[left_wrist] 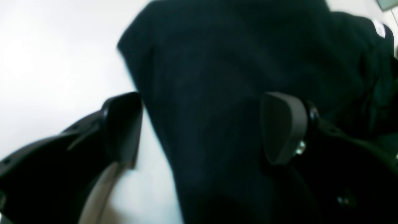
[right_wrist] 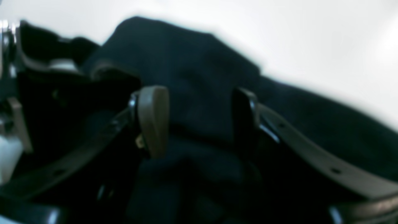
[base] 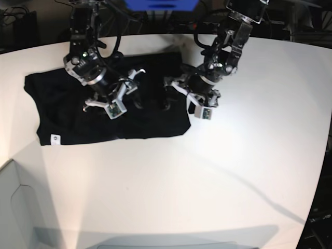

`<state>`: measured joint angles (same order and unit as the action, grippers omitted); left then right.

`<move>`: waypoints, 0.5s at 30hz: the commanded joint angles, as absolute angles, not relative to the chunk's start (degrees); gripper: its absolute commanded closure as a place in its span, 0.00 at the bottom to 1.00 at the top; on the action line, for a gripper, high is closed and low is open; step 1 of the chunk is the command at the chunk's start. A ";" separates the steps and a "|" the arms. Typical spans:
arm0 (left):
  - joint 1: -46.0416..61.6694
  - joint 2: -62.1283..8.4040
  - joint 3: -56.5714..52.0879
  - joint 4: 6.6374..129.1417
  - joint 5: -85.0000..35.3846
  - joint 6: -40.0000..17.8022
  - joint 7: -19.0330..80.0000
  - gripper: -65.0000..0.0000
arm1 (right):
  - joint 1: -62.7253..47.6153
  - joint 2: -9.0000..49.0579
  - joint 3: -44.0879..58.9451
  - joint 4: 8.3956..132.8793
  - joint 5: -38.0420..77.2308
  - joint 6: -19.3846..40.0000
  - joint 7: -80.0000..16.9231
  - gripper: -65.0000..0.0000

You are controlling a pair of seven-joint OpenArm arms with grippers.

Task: Fold the T-shirt properly
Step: 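Release the strip end with the left gripper and lift away, then grasp the doubled strip's two ends with both grippers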

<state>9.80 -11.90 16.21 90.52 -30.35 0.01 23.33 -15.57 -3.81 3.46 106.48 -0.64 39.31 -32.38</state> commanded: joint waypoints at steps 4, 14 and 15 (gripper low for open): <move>9.19 -12.18 16.13 91.12 -30.37 -0.13 22.64 0.11 | -15.87 -3.03 7.43 102.90 -0.04 40.00 -31.52 0.50; 8.04 -12.18 16.13 89.71 -30.46 -0.04 22.64 0.11 | -21.67 2.51 25.01 108.44 -0.04 40.00 -31.52 0.50; 8.04 -12.18 16.13 90.15 -30.46 -0.04 22.73 0.11 | -21.41 2.42 26.68 108.53 -0.04 40.00 -31.52 0.50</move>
<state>8.38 -12.21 16.21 89.08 -30.13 -0.03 22.96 -21.54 2.35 26.79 107.35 -1.10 39.35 -32.95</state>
